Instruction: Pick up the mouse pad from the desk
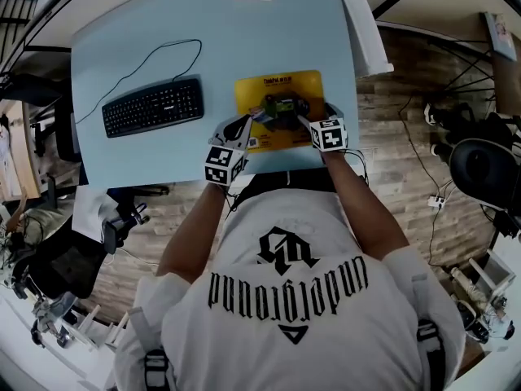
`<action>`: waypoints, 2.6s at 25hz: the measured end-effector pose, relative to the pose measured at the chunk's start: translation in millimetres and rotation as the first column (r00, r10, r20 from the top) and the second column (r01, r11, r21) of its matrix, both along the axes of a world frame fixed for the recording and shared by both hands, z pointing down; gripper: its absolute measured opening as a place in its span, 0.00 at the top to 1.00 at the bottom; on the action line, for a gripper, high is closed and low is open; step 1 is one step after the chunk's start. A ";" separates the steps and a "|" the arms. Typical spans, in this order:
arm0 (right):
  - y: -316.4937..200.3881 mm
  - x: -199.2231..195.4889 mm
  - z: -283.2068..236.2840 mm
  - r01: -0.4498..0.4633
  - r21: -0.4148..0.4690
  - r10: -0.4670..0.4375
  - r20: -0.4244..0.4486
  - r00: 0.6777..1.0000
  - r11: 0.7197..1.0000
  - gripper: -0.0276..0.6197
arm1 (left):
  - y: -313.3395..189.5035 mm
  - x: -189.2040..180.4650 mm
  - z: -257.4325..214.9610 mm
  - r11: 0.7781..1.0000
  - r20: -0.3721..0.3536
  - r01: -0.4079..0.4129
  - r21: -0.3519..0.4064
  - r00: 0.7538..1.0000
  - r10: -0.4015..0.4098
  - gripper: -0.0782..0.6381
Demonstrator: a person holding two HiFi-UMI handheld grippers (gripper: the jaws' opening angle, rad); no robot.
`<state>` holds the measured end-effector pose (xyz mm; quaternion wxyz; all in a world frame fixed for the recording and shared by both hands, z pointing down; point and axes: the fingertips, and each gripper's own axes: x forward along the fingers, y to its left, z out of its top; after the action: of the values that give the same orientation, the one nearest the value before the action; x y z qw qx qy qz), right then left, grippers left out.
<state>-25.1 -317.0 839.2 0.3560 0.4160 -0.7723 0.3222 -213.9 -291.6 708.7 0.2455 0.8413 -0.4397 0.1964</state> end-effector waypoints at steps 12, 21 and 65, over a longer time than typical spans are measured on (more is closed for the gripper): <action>1.2 -6.5 6.1 0.004 0.063 0.002 -0.091 0.996 0.998 0.28 | 9.9 -10.8 -0.9 1.000 0.001 0.009 0.004 1.000 -0.009 0.88; 8.5 -27.4 1.8 0.094 0.016 -0.093 -0.084 0.992 0.995 0.60 | 23.5 -15.6 -1.2 1.000 -0.001 0.010 -0.004 1.000 -0.010 0.88; 88.1 -83.4 -232.1 0.137 0.299 -0.223 0.274 0.936 0.944 0.92 | 91.9 -25.1 -140.6 0.972 -0.137 0.018 0.233 0.990 0.014 0.88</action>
<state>-108.5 -228.8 607.1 0.2001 0.3336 -0.8901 0.2377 -239.0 -199.7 568.2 0.1749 0.8755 -0.4426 0.0843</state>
